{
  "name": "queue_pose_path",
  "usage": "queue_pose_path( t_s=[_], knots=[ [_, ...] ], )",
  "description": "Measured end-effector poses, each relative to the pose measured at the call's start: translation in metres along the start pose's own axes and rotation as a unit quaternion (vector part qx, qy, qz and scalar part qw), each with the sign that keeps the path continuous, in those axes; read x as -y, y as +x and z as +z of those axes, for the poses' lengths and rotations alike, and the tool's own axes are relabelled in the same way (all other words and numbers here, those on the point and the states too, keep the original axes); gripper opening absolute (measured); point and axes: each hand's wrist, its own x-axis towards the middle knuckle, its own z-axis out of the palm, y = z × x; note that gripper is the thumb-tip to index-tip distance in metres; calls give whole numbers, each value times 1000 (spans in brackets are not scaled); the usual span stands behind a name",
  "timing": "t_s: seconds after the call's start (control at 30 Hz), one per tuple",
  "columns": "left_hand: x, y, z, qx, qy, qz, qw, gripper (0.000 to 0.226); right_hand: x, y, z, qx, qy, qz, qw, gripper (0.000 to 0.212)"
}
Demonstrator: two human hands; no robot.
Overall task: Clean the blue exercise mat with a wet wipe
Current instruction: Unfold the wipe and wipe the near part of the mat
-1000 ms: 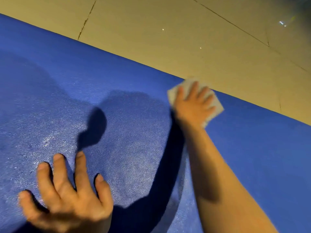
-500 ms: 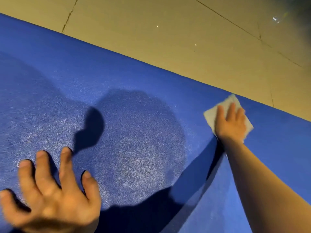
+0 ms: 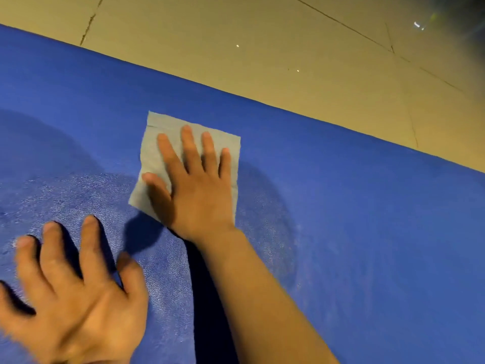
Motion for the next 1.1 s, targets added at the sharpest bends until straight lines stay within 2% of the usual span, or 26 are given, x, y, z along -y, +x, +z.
queue_pose_path(
  t_s=[0.03,0.1,0.2,0.3,0.4,0.53,0.6,0.73,0.8,0.87,0.93,0.97,1.03,1.1],
  knots=[
    [2,2,1,6,-4,12,1000,50,-10,-2,0,-18,7,-22,1000,64],
    [5,5,1,19,-7,15,1000,49,-47,-15,-3,-34,34,12,999,68],
    [5,7,-2,54,-9,-6,998,51,-117,-54,-15,-16,14,165,986,76],
    [6,12,-1,94,-21,-36,995,58,-172,-110,-28,-31,8,352,936,88],
    [6,14,0,98,-21,-54,993,62,-175,-140,-25,-57,8,442,895,85],
    [-5,8,-8,75,3,-32,997,61,-164,-144,-20,-62,-11,464,884,62],
    [-5,6,-13,48,14,-26,998,54,-165,-143,-19,-62,-13,466,882,61],
    [33,-31,-29,47,44,112,992,54,-165,-143,-22,-60,-1,466,883,62],
    [53,-61,-39,41,31,121,991,52,-150,-143,-25,-48,16,472,880,65],
    [60,-77,-43,33,23,107,993,50,-123,-142,-25,-20,12,464,885,69],
    [58,-78,-46,39,29,103,994,49,-73,-141,-16,30,-21,402,915,71],
    [54,-75,-49,40,35,98,994,50,-43,-142,-7,35,-37,340,939,70],
    [50,-74,-56,34,53,97,993,49,20,-147,8,-22,-40,182,982,70],
    [49,-74,-61,29,63,103,992,46,60,-149,16,-22,-22,20,999,65]
  ],
)
